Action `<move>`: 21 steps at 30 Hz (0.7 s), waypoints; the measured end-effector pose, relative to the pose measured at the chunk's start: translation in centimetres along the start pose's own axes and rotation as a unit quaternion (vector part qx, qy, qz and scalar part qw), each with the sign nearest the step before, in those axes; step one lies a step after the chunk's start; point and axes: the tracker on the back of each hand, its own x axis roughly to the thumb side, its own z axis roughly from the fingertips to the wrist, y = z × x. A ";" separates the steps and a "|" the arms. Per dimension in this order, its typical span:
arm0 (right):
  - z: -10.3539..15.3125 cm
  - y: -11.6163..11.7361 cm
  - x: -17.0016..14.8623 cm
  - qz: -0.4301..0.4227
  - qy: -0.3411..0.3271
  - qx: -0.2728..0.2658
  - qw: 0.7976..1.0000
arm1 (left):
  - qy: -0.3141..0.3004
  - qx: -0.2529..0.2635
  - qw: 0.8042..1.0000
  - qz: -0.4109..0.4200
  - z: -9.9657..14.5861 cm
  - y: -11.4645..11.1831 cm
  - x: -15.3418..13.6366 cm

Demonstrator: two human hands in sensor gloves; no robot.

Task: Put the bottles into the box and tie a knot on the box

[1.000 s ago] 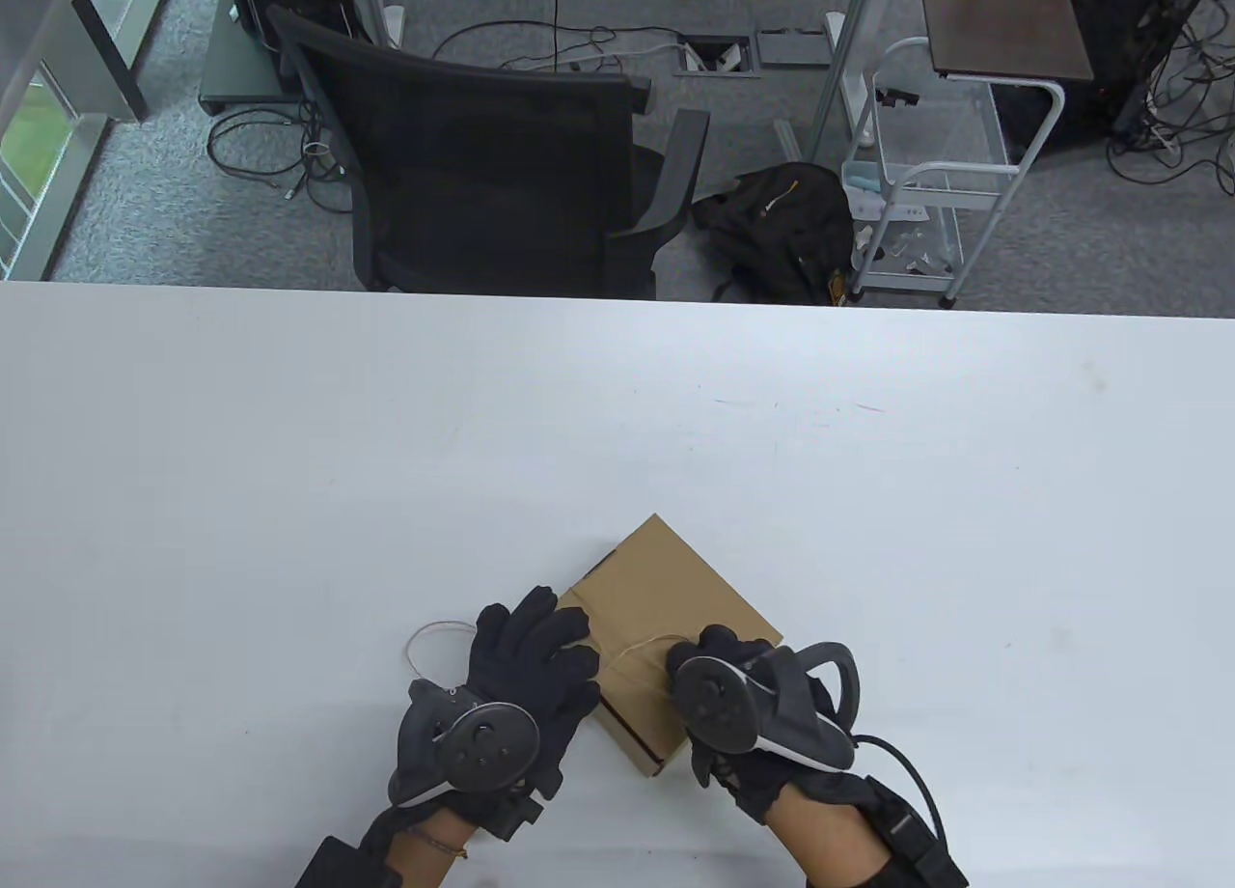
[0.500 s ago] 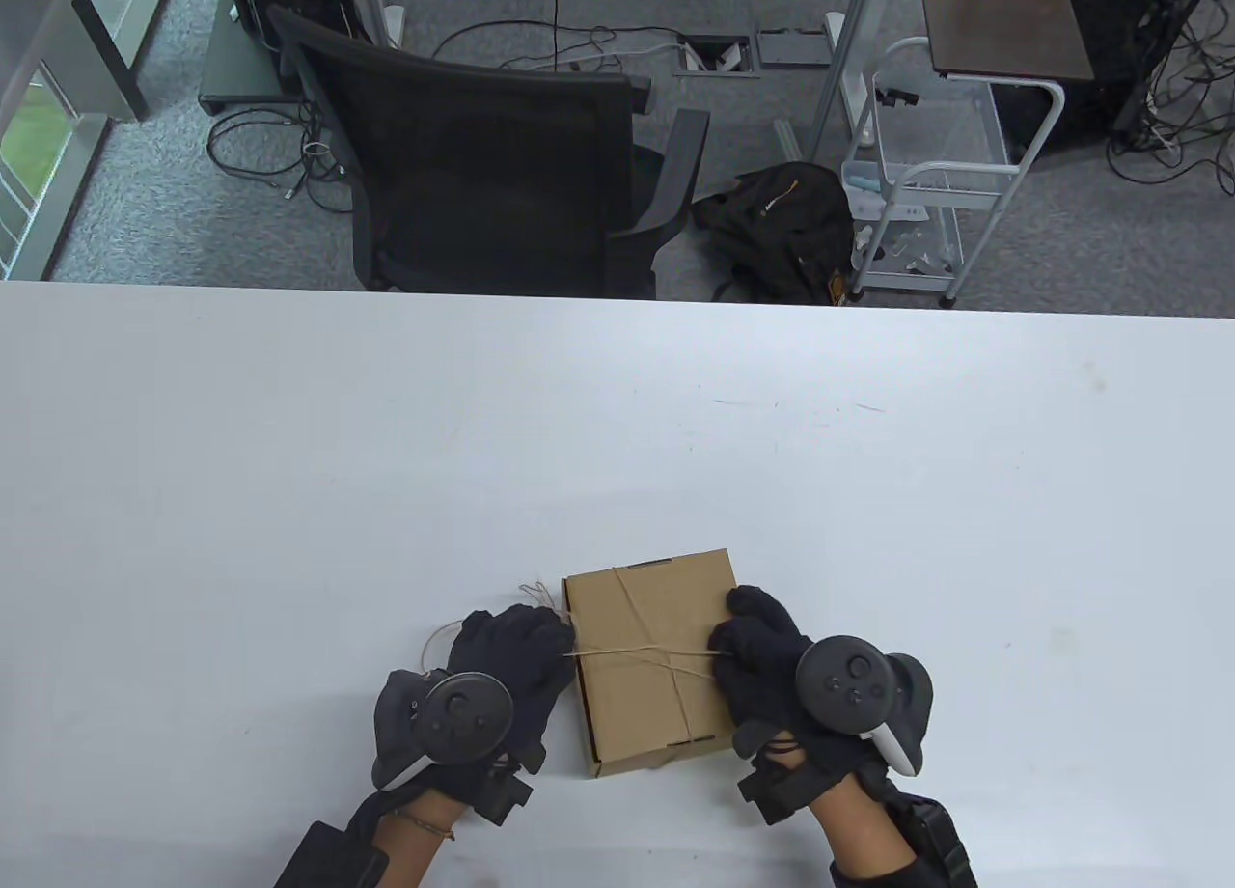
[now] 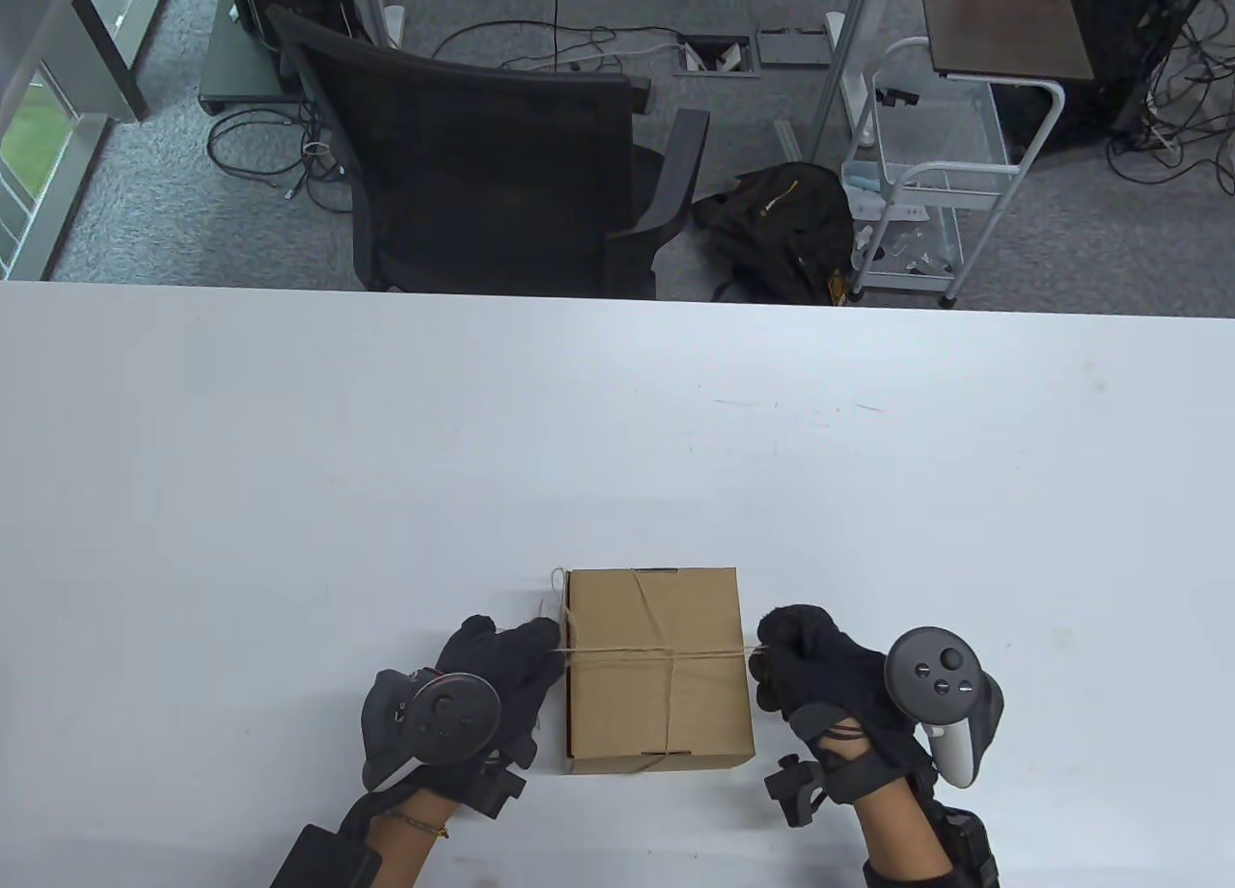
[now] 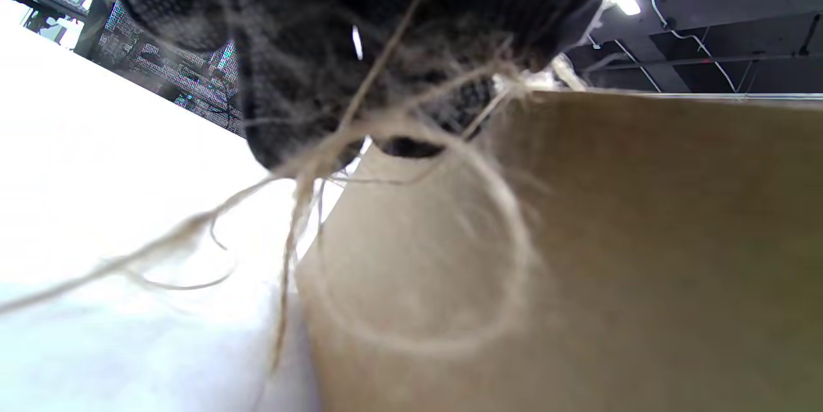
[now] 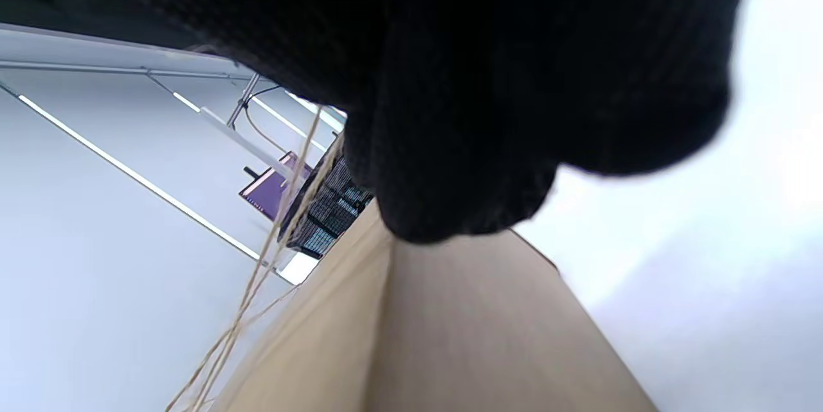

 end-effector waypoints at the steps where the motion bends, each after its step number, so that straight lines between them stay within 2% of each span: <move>1: -0.1 -0.1 -0.3 0.006 0.011 0.005 1.000 | -0.001 0.003 1.000 0.000 0.1 0.1 0.0; 3: 0.0 0.0 -0.4 0.044 0.013 -0.005 0.999 | -0.005 -0.001 1.000 0.005 0.1 0.0 -0.1; 5: 0.3 0.3 0.2 0.123 -0.022 -0.054 0.991 | -0.007 0.000 1.000 -0.001 0.2 -0.2 0.0; 7: 0.7 0.8 1.6 0.210 -0.082 -0.070 0.972 | -0.011 -0.003 1.000 -0.007 0.2 -0.2 0.2; 10: 1.6 1.5 3.7 0.195 -0.218 -0.097 0.951 | -0.015 -0.005 1.000 -0.007 0.2 -0.2 0.4; 12: 1.9 2.2 4.9 0.185 -0.293 -0.054 0.936 | -0.017 -0.005 1.000 -0.009 0.3 -0.2 0.5; 13: 2.0 2.5 5.1 0.191 -0.284 -0.036 0.939 | -0.017 -0.005 1.000 -0.010 0.3 -0.2 0.5; 14: 2.1 3.2 5.1 0.192 -0.267 0.017 0.944 | -0.018 -0.005 1.000 -0.011 0.3 -0.2 0.5; 16: 1.9 4.0 4.8 0.188 -0.272 0.045 0.943 | -0.017 -0.005 1.000 -0.011 0.3 -0.2 0.5; 17: 1.6 4.3 4.5 0.197 -0.265 0.082 0.940 | -0.018 -0.005 1.000 -0.011 0.3 -0.2 0.4; 20: 1.5 4.5 4.1 0.165 -0.273 0.090 0.943 | -0.019 -0.004 1.000 -0.013 0.3 -0.1 0.5; 21: 1.5 4.6 4.1 0.162 -0.255 0.108 0.947 | -0.020 -0.003 1.000 -0.012 0.4 -0.1 0.5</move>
